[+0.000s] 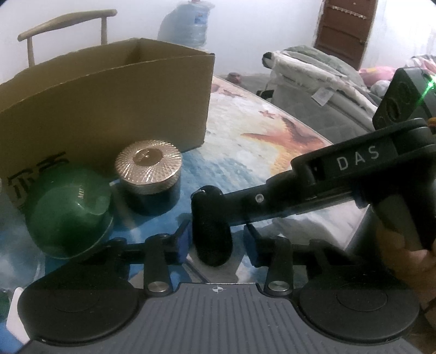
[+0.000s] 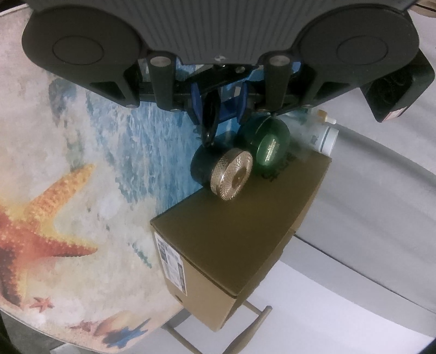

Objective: Organize rigid objects
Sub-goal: 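Hold the key fob in the right gripper and adjust the grip, then lift the key fob into the box and open the right gripper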

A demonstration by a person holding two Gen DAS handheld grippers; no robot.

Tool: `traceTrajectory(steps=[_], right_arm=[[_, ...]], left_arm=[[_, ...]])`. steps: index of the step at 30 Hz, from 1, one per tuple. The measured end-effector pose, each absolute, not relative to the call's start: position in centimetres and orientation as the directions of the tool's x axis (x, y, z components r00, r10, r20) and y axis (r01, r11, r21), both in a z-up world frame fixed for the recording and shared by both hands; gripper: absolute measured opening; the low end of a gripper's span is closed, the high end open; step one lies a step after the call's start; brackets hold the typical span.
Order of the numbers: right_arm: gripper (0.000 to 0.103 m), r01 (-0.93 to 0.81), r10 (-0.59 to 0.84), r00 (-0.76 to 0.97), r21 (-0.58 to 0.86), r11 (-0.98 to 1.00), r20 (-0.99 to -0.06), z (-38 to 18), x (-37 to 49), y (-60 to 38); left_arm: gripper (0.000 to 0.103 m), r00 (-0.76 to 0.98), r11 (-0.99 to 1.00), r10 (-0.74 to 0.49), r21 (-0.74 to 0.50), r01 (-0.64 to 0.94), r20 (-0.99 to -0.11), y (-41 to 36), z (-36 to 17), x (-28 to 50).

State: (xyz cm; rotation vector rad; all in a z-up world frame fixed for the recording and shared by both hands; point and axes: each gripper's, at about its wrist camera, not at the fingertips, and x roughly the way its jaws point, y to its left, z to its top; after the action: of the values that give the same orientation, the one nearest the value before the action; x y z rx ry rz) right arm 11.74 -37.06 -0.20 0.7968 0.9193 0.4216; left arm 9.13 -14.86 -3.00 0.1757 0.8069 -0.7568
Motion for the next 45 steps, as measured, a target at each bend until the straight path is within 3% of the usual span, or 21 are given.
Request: traceTrajectory(steps=[10, 17, 27, 33, 35, 38, 41, 45], right_arm=[[0.030, -0.008, 0.592, 0.556, 0.708, 0.706, -0.584, -0.4, 12.2, -35.9], [0.021, -0.042, 0.587, 0.574, 0.696, 0.717, -0.571, 0.5, 11.7, -35.5], [0.020, -0.263, 0.608, 0.638, 0.608, 0.749, -0.473, 8.8, 11.8, -32.9], [0.020, -0.444, 0.677, 0.604, 0.529, 0.724, -0.420, 15.0, 17.2, -29.8], [0.020, -0.468, 0.697, 0.566, 0.524, 0.712, -0.441, 16.0, 20.8, -28.4], [0.020, -0.441, 0.714, 0.484, 0.563, 0.699, -0.507, 15.5, 26.3, -26.6], [0.020, -0.361, 0.719, 0.369, 0.623, 0.694, -0.589, 12.9, 32.5, -25.0], [0.020, -0.266, 0.726, 0.246, 0.675, 0.688, -0.643, 9.1, 38.5, -23.5]], left_arm=[[0.032, 0.469, 0.740, -0.539, -0.126, 0.661, -0.700, -14.6, -3.0, 8.9], [0.029, 0.489, 0.746, -0.534, -0.113, 0.656, -0.690, -14.3, -2.3, 8.3], [0.028, 0.660, 0.790, -0.499, 0.018, 0.613, -0.562, -12.3, 4.7, 6.6], [0.028, 0.779, 0.853, -0.385, 0.133, 0.506, -0.494, -10.4, 10.4, 9.5], [0.028, 0.774, 0.864, -0.355, 0.132, 0.486, -0.525, -9.7, 11.3, 12.1], [0.028, 0.693, 0.879, -0.312, 0.079, 0.471, -0.650, -8.3, 11.3, 18.0], [0.028, 0.562, 0.901, -0.278, -0.008, 0.434, -0.779, -7.3, 9.6, 24.1], [0.028, 0.435, 0.932, -0.225, -0.062, 0.357, -0.872, -6.9, 6.7, 29.3]])
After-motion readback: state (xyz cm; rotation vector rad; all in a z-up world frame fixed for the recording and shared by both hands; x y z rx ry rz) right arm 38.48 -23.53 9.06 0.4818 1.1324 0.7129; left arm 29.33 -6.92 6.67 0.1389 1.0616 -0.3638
